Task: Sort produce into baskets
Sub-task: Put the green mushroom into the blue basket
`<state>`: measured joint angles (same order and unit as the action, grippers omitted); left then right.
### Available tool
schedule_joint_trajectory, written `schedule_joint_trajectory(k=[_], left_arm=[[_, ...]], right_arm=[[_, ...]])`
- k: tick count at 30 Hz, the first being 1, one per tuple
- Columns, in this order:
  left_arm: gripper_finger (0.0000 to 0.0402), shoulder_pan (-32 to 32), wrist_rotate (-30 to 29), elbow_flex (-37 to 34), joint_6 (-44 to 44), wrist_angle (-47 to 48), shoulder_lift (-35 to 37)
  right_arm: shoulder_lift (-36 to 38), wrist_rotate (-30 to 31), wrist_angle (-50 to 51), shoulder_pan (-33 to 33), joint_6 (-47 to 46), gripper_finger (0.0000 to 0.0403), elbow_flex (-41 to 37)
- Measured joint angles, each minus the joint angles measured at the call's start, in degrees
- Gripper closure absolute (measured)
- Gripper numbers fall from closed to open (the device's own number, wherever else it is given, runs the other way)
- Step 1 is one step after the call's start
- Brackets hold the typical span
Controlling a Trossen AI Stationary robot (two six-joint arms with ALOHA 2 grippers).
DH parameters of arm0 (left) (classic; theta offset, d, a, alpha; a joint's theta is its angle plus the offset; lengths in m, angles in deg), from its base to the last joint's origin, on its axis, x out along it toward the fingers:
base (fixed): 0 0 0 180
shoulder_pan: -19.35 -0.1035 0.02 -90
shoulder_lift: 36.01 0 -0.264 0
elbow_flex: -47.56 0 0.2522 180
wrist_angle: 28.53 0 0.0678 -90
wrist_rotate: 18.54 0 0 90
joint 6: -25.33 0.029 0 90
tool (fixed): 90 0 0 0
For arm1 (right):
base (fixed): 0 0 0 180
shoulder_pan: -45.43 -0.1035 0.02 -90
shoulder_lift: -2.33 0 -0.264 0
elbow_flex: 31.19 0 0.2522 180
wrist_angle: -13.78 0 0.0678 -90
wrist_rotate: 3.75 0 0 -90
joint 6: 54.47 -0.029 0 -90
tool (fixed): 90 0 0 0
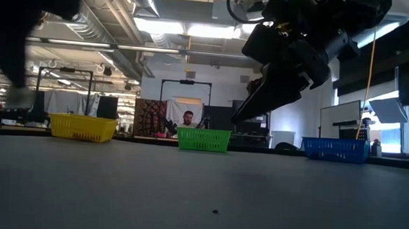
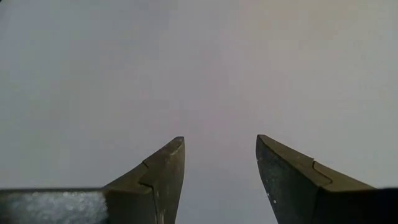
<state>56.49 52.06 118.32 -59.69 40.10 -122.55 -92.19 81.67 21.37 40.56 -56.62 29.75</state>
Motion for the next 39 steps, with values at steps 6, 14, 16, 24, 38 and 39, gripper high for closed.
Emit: schedule_joint_trajectory(k=[6,14,16,24,38,39], left_arm=[[0.0400,-6.81,-3.74,-0.02,15.69,-14.81,-0.13],[0.0400,-13.32,-9.23,-0.02,32.10,-31.26,-0.13],[0.0400,-14.34,-11.19,-0.22,34.48,-34.69,-0.13],[0.0394,-17.95,-12.73,-1.55,40.29,-43.65,-0.40],[0.0395,-20.73,-12.83,-2.43,42.12,-52.14,-5.44],[0.0395,-20.71,-12.81,-2.43,42.66,-52.76,-5.46]], right_arm=[[0.00,0.00,-0.63,0.01,-0.42,0.0188,0.00],[0.00,1.05,-0.87,0.01,1.20,0.0128,0.00],[0.00,1.07,-1.36,0.00,2.35,0.0126,0.00],[0.00,0.50,-3.33,0.02,4.60,0.0149,0.00],[0.01,0.38,-14.38,0.01,7.17,0.0171,0.07],[0.02,0.51,-14.65,0.00,7.17,0.0171,0.07]])
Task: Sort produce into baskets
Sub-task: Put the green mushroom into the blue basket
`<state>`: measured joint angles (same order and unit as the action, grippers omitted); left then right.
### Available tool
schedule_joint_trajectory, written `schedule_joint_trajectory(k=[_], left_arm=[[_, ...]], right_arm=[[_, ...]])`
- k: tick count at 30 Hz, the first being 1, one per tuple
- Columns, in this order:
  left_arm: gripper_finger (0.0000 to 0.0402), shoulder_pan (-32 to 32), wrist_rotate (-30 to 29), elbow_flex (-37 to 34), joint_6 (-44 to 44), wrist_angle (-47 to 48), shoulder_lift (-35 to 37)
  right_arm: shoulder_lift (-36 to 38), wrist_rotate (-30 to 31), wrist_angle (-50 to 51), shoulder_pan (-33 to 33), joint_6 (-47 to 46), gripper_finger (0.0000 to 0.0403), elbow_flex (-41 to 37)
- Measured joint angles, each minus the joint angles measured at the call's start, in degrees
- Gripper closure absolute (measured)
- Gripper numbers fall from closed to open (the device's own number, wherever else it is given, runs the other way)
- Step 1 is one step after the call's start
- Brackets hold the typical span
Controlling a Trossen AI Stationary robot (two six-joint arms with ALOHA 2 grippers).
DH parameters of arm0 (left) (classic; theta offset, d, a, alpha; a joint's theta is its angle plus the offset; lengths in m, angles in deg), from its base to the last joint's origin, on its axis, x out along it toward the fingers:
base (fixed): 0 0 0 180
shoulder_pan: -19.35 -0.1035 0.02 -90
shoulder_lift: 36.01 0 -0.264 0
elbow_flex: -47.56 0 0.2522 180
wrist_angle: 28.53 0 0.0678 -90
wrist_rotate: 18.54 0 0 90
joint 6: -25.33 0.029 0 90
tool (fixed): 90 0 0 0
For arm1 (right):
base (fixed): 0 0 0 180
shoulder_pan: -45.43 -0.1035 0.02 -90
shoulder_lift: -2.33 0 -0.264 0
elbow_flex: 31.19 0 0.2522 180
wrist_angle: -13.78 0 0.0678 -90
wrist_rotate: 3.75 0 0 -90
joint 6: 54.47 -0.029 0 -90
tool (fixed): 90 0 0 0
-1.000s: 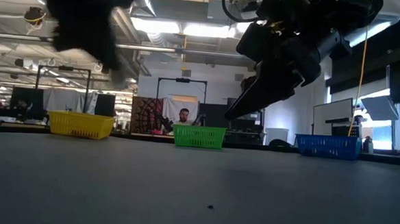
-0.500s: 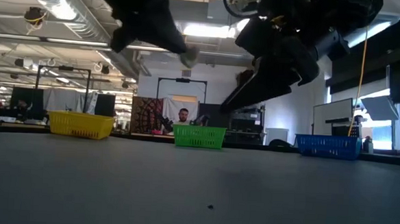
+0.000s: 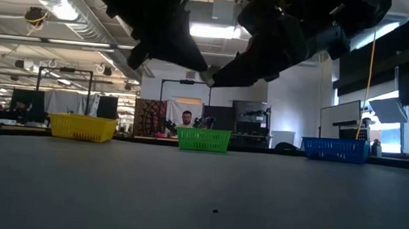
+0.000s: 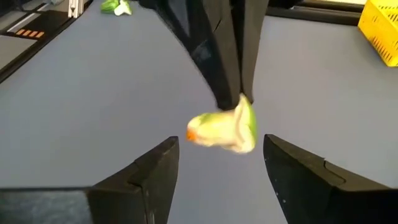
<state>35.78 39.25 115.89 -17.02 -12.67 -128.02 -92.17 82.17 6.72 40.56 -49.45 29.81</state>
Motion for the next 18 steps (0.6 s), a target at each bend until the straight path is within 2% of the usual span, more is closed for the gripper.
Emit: schedule_joint_trajectory(k=[9,12,18], left_arm=[[0.0399,0.02,-0.02,0.00,1.89,-2.05,0.02],[0.0395,0.02,-0.04,0.00,1.91,-1.97,0.02],[0.0392,0.02,-0.04,0.00,1.89,-2.72,0.02]], right_arm=[[0.00,0.45,-4.61,0.00,0.02,0.0178,0.00],[0.00,0.43,-4.59,0.00,0.02,0.0206,0.00],[-0.23,0.45,-4.67,0.00,0.03,0.0289,-0.02]])
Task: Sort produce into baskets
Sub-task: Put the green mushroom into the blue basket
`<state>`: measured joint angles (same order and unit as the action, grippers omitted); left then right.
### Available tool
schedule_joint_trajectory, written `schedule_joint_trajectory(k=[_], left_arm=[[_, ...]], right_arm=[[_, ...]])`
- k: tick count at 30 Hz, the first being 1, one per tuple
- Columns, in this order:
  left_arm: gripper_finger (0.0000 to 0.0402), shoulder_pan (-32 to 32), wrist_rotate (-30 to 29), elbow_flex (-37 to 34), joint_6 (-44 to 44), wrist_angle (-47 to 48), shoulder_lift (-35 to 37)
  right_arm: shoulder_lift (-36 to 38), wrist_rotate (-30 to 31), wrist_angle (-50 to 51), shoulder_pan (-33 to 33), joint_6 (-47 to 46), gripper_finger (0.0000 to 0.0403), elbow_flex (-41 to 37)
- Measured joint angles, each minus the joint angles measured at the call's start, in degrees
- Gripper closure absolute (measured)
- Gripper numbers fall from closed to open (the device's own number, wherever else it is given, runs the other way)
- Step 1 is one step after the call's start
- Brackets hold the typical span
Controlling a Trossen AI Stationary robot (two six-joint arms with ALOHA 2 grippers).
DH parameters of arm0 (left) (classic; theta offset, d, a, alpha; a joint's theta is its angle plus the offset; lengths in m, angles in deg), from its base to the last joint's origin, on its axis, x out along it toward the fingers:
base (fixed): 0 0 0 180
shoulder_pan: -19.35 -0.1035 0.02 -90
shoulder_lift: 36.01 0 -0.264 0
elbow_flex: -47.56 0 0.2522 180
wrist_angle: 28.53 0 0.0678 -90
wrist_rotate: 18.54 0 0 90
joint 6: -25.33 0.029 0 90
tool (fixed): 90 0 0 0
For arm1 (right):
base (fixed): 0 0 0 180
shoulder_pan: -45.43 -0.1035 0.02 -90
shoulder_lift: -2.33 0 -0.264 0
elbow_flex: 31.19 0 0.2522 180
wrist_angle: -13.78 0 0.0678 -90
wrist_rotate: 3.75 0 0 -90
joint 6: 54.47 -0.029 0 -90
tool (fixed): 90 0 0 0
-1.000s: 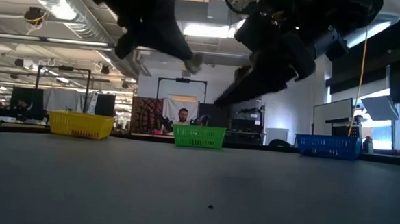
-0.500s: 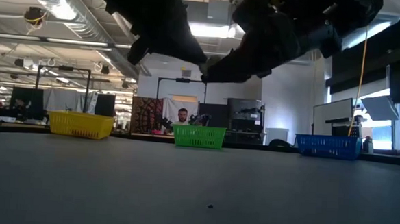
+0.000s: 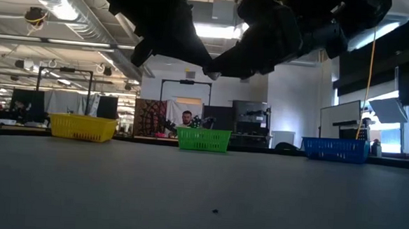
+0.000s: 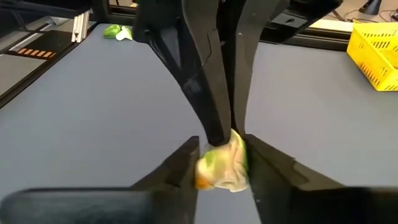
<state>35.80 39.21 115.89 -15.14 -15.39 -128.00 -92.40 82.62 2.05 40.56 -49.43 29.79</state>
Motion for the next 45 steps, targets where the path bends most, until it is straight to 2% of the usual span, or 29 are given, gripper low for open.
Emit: schedule_joint_trajectory(k=[4,7,13,16,22,28,33,39,45], left_arm=[[0.0391,0.00,0.37,0.00,-0.11,0.02,0.00],[0.0381,0.00,0.88,0.00,-1.07,0.04,0.00],[0.0313,-0.48,0.88,0.00,-0.81,0.01,0.00],[0.0283,-0.48,0.88,0.00,0.28,1.33,0.00],[0.0259,-0.48,0.79,0.00,-1.29,4.91,0.00],[0.0259,-0.48,0.75,0.01,-2.89,4.85,0.00],[0.0259,-0.48,0.72,0.02,-2.69,5.52,0.00],[0.0259,-0.22,0.69,0.02,-2.67,6.21,0.00],[0.0259,-0.22,0.68,0.02,-2.64,6.19,0.00]], right_arm=[[-0.05,-0.04,0.27,0.00,0.19,0.0329,0.00],[-0.05,-0.04,0.66,0.00,1.44,0.0340,0.00],[-0.07,0.28,2.26,0.00,1.48,0.0337,-0.02],[0.61,2.46,5.37,0.00,1.50,0.0336,-0.09],[5.88,10.32,16.05,0.00,3.29,0.0336,-0.09],[13.06,20.87,29.16,0.02,5.27,0.0336,-0.09],[19.61,25.83,39.60,0.70,6.16,0.0336,-0.07],[26.48,26.10,49.86,6.76,5.92,0.0336,-0.07],[29.77,24.46,55.68,18.32,7.10,0.0336,-0.07]])
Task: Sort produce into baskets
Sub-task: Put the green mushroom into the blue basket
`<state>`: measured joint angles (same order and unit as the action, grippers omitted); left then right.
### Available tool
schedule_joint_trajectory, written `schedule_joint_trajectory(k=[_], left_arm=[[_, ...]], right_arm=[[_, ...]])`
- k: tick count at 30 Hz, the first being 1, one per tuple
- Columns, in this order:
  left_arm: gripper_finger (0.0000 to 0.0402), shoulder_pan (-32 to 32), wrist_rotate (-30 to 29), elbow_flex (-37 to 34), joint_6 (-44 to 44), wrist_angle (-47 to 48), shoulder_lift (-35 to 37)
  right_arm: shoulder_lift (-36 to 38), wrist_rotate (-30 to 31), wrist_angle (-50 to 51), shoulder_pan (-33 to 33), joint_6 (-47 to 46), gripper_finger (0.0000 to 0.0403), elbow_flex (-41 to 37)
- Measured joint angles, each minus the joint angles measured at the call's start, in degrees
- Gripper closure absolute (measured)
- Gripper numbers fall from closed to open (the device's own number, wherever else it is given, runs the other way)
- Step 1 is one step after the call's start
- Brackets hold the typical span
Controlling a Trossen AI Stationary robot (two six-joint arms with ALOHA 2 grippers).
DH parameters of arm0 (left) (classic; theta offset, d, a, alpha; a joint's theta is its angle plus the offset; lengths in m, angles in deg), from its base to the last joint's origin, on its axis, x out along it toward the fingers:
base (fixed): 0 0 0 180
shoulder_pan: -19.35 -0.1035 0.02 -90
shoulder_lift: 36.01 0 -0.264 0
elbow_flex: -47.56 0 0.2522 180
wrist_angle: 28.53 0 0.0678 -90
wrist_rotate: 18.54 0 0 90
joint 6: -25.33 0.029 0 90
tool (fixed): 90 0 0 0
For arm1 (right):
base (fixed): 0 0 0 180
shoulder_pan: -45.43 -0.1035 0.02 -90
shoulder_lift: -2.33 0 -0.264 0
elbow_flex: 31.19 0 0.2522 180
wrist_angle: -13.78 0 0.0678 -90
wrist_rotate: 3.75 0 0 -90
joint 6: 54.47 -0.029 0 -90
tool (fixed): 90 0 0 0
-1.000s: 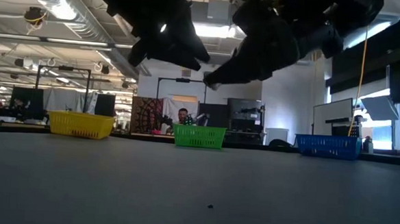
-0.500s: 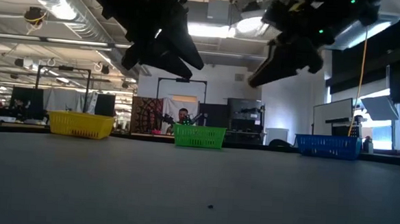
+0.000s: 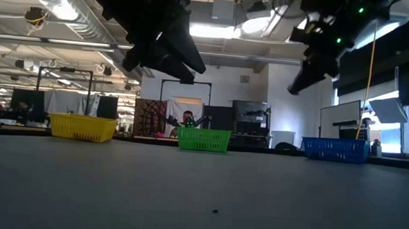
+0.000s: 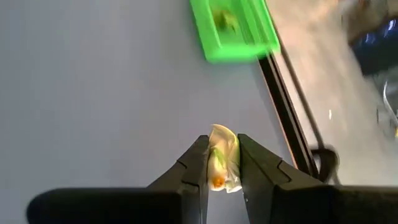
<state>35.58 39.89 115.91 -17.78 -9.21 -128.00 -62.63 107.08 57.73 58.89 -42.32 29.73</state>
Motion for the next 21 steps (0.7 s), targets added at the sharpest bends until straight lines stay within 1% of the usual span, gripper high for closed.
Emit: schedule_joint_trajectory(k=[5,10,12,16,21], left_arm=[[0.0259,0.00,0.00,0.00,0.02,0.00,0.00],[0.0259,0.00,-0.06,0.00,0.04,0.00,0.00],[0.0259,0.00,-0.16,0.00,0.07,0.00,0.00],[0.0259,0.00,-0.46,0.00,0.11,0.00,0.00],[0.0259,0.00,-1.81,0.00,0.15,0.02,0.00]], right_arm=[[-0.49,-3.47,1.39,11.51,1.09,0.0336,0.00],[-0.93,-10.13,1.75,22.55,1.22,0.0336,0.02],[-0.93,-11.48,1.34,26.15,1.15,0.0336,0.00],[-0.93,-11.86,1.00,31.57,-0.28,0.0336,0.02],[-1.89,-11.91,1.45,35.75,-1.71,0.0336,0.02]])
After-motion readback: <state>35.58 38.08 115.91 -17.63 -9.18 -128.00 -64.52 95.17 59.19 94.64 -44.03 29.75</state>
